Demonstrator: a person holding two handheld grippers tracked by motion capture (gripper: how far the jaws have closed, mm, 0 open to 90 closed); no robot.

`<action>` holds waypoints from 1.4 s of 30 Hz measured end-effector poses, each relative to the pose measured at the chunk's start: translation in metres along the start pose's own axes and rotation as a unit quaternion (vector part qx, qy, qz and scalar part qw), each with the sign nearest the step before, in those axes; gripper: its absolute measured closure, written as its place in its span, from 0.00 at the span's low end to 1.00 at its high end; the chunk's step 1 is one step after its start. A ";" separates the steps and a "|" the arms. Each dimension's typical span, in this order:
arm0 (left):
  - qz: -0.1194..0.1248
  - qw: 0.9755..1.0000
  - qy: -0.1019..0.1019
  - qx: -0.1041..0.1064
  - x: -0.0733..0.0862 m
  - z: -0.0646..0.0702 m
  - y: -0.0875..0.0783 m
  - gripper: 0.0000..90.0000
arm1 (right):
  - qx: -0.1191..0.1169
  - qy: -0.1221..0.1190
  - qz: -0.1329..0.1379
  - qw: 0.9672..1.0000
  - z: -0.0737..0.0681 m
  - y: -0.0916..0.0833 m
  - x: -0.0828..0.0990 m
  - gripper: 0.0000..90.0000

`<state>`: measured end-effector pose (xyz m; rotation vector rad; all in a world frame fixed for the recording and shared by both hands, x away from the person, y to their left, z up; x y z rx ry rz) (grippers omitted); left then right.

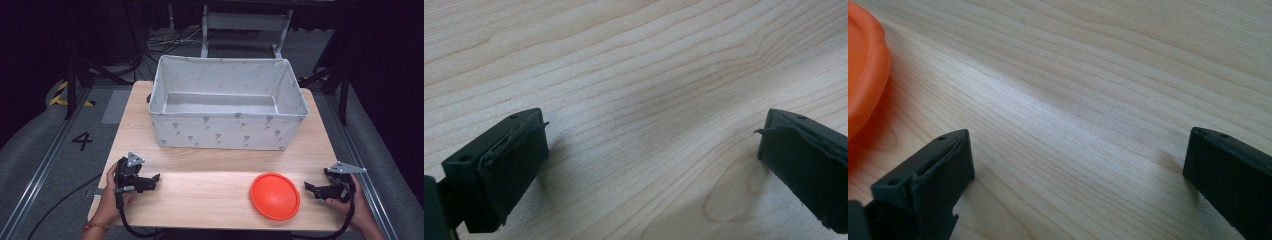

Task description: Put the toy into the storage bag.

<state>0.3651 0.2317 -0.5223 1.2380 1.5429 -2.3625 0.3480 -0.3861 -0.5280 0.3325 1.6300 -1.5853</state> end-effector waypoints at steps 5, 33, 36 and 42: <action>0.001 1.000 0.007 0.004 0.004 0.001 -0.003 0.00 | -0.003 -0.002 0.000 1.000 0.001 0.000 0.000 0.00; -0.008 0.999 0.030 0.028 0.008 0.001 -0.008 0.00 | -0.081 -0.050 0.044 0.994 -0.043 -0.037 -0.029 0.24; -0.008 0.999 0.030 0.028 0.008 0.001 -0.008 0.00 | -0.092 -0.065 0.041 0.993 -0.053 -0.036 -0.032 0.24; -0.008 0.999 0.029 0.029 0.008 0.001 -0.008 0.00 | -0.116 -0.089 0.030 0.989 -0.072 -0.030 -0.037 0.24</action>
Point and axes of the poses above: each handheld gripper's, and its own axes: y roughly forward along the jaws, x roughly out of its underside, z roughly to its right, the point moved 3 cm from there along y, roughly forward along the jaws, and after that the axes turned 12 degrees about x, right-handed, at the moved point
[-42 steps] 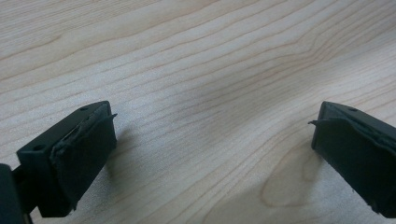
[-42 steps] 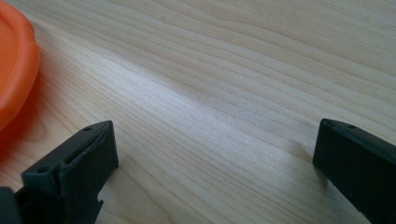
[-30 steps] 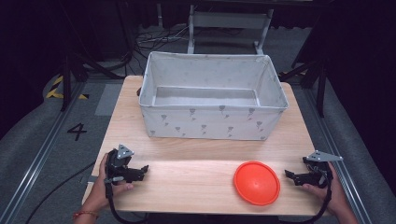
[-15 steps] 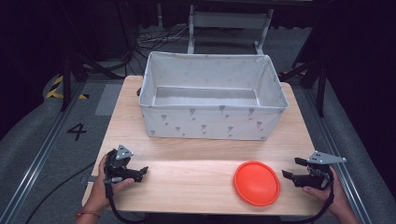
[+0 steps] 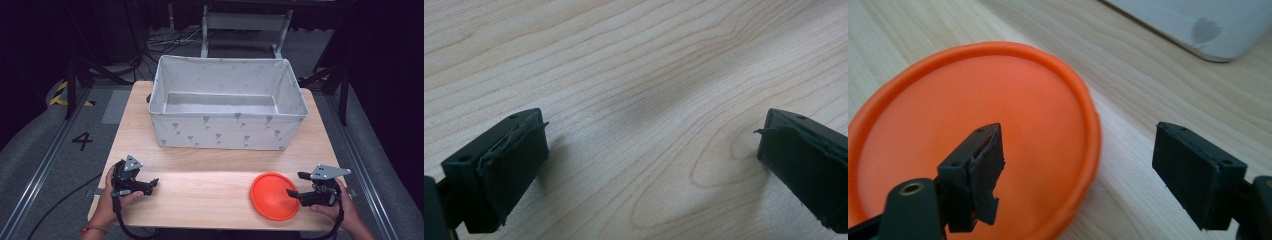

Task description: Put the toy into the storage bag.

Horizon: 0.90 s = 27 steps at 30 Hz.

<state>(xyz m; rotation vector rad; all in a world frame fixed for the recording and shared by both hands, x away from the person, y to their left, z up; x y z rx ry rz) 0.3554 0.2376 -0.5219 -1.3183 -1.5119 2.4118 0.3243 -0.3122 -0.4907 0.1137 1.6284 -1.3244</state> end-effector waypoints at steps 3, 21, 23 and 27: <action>0.000 1.000 0.001 -0.001 0.000 0.000 0.000 0.00 | -0.006 -0.006 -0.010 1.000 -0.005 0.007 0.000 0.25; 0.001 1.000 0.001 -0.001 0.000 0.000 0.000 0.00 | -0.023 0.004 -0.037 0.999 -0.012 0.028 0.003 0.44; 0.001 1.000 0.001 -0.001 0.000 0.000 0.000 0.00 | -0.025 0.016 -0.039 0.999 -0.007 0.028 0.002 0.56; 0.001 1.000 0.001 -0.001 0.000 0.000 0.000 0.00 | -0.045 0.044 -0.041 0.997 0.003 0.030 0.001 0.69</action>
Point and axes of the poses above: each handheld gripper's, and its own axes: y roughly forward along the jaws, x roughly out of its underside, z roughly to its right, the point moved 3 cm from there along y, roughly forward along the jaws, and after that the axes turned 12 degrees about x, right-handed, at the moved point
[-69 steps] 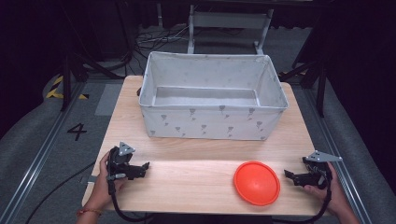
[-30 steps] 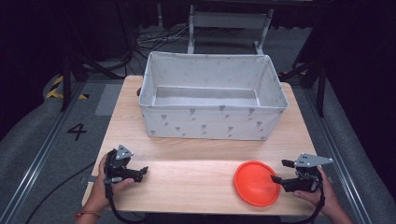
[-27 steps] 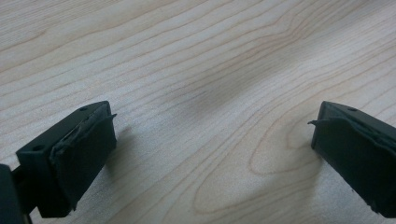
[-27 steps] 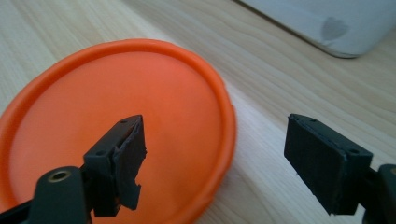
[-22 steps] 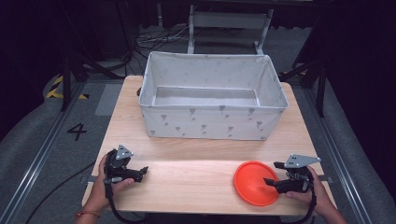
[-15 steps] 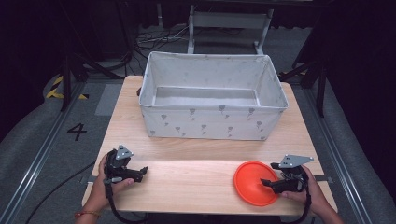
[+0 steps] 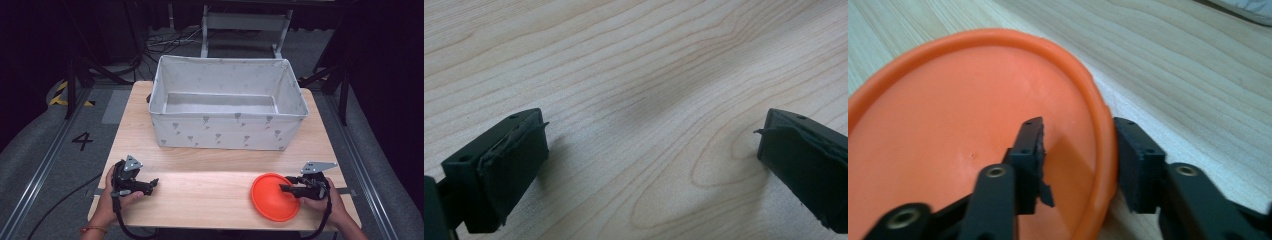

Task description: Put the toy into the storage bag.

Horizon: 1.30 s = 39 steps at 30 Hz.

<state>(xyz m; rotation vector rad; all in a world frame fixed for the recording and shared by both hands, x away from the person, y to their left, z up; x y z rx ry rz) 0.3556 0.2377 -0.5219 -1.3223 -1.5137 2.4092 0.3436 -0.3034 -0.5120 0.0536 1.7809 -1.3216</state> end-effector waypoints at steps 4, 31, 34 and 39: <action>0.000 1.000 0.000 0.000 0.000 0.000 0.000 0.00 | -0.017 0.012 0.002 1.000 0.006 -0.004 -0.003 0.80; 0.005 1.000 -0.002 -0.002 0.000 0.001 0.001 0.01 | 0.046 -0.177 0.046 0.982 -0.035 -0.092 -0.086 0.92; 0.005 1.000 -0.001 -0.003 0.000 0.000 0.001 0.01 | 0.054 -0.195 0.042 0.978 -0.037 -0.096 -0.094 0.92; 0.005 1.000 -0.002 -0.002 0.000 0.000 0.001 0.01 | 0.059 -0.206 0.055 0.975 -0.040 -0.110 -0.108 0.92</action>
Point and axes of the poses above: each handheld gripper's, and its own axes: y roughly forward along the jaws, x roughly out of its underside, z roughly to its right, the point moved 3 cm from there along y, roughly forward along the jaws, and after that the axes turned 12 degrees about x, right-handed, at the moved point
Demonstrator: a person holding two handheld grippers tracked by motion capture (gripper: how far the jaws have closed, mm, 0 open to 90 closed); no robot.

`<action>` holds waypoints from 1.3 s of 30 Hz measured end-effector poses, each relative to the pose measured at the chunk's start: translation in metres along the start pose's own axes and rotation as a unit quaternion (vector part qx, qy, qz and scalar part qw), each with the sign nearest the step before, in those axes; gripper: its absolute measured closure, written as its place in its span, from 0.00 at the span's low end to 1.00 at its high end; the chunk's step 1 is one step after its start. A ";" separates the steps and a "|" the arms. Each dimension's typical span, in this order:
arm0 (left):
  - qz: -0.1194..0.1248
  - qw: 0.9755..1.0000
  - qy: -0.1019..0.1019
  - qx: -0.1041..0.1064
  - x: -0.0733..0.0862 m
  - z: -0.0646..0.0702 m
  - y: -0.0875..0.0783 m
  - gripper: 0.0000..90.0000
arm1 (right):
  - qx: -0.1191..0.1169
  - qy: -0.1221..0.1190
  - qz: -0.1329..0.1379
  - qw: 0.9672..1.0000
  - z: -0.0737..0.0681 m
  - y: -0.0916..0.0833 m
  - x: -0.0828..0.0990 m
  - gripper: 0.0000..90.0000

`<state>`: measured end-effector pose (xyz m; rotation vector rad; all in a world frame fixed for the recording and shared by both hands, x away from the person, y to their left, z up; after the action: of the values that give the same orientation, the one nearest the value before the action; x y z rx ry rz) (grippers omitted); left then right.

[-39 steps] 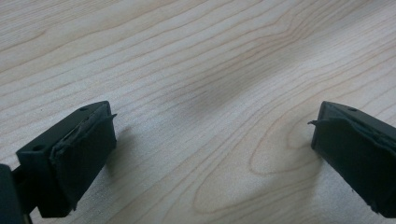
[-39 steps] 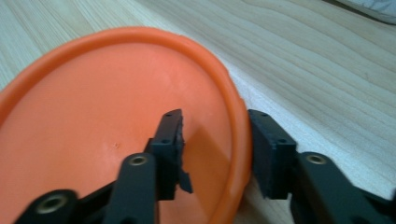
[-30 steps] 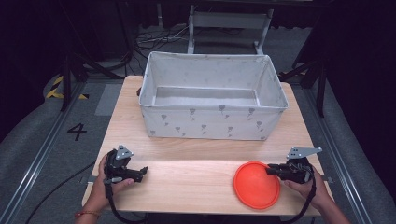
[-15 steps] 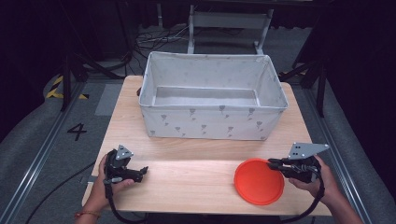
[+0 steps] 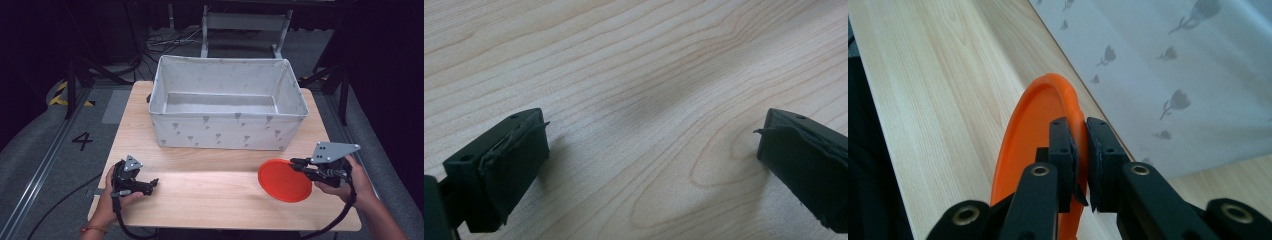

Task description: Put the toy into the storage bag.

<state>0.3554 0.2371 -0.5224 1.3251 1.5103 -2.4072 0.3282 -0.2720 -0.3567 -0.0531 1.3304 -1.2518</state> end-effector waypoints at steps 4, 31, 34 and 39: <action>0.000 1.000 0.001 -0.001 0.000 0.000 0.000 0.01 | 0.005 -0.007 0.016 1.000 0.007 -0.013 -0.013 0.92; 0.000 1.000 0.001 0.000 0.000 0.000 0.000 0.01 | 0.043 -0.043 0.078 0.995 0.053 -0.075 -0.109 0.92; -0.001 1.000 0.001 0.000 0.000 0.000 0.000 0.01 | 0.047 -0.041 0.078 0.995 0.060 -0.074 -0.116 0.92; -0.005 1.000 0.002 0.002 0.000 -0.001 -0.001 0.00 | 0.059 -0.043 0.077 0.994 0.071 -0.073 -0.129 0.92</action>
<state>0.3557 0.2377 -0.5218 1.3288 1.5161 -2.4165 0.3657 -0.2553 -0.1977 0.0767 1.1632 -1.1816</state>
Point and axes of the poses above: each handheld gripper's, and its own axes: y roughly forward along the jaws, x roughly out of its underside, z roughly to its right, the point moved 3 cm from there along y, roughly forward along the jaws, and after that the axes turned 12 degrees about x, right-handed, at the moved point
